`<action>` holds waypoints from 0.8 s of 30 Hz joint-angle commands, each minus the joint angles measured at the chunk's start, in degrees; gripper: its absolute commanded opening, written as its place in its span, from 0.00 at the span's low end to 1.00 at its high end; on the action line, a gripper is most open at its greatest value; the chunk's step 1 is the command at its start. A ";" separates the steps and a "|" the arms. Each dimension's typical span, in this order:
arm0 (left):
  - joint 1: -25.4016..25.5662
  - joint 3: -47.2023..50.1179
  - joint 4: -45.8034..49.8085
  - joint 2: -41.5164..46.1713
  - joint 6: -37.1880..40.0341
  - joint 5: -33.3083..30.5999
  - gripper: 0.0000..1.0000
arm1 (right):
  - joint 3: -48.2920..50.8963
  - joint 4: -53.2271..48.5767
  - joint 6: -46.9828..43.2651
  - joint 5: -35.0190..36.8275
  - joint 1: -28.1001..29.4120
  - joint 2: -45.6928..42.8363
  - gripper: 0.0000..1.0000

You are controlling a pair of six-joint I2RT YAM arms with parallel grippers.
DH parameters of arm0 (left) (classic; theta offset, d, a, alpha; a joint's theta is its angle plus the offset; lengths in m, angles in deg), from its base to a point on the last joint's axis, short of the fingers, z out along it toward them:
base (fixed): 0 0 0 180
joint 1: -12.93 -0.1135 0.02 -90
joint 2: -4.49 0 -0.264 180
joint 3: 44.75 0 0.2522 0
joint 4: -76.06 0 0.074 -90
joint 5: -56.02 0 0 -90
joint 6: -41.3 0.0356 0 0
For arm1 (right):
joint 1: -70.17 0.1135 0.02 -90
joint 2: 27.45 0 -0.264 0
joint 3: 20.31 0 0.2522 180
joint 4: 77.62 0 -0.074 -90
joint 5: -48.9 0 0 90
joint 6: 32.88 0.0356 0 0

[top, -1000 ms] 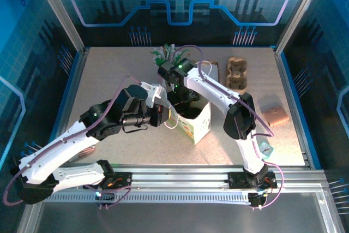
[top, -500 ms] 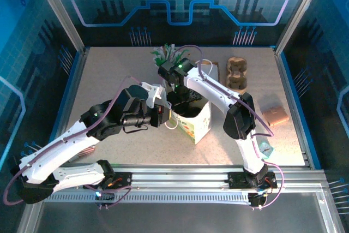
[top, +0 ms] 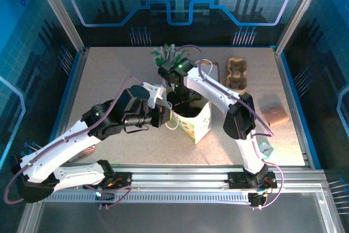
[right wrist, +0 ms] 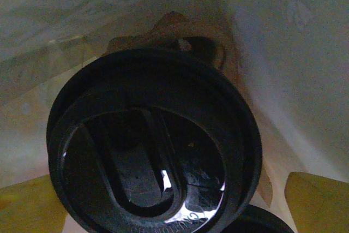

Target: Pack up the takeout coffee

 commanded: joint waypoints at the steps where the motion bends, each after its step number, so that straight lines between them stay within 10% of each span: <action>1: 0.52 -2.04 0.70 -0.24 1.05 -0.60 0.00 | -1.02 -2.75 -0.82 0.01 -0.90 -0.71 1.00; 24: 0.61 -2.75 1.86 -0.60 0.16 -1.98 0.00 | -3.35 -4.12 -1.55 -0.56 -1.48 -2.35 1.00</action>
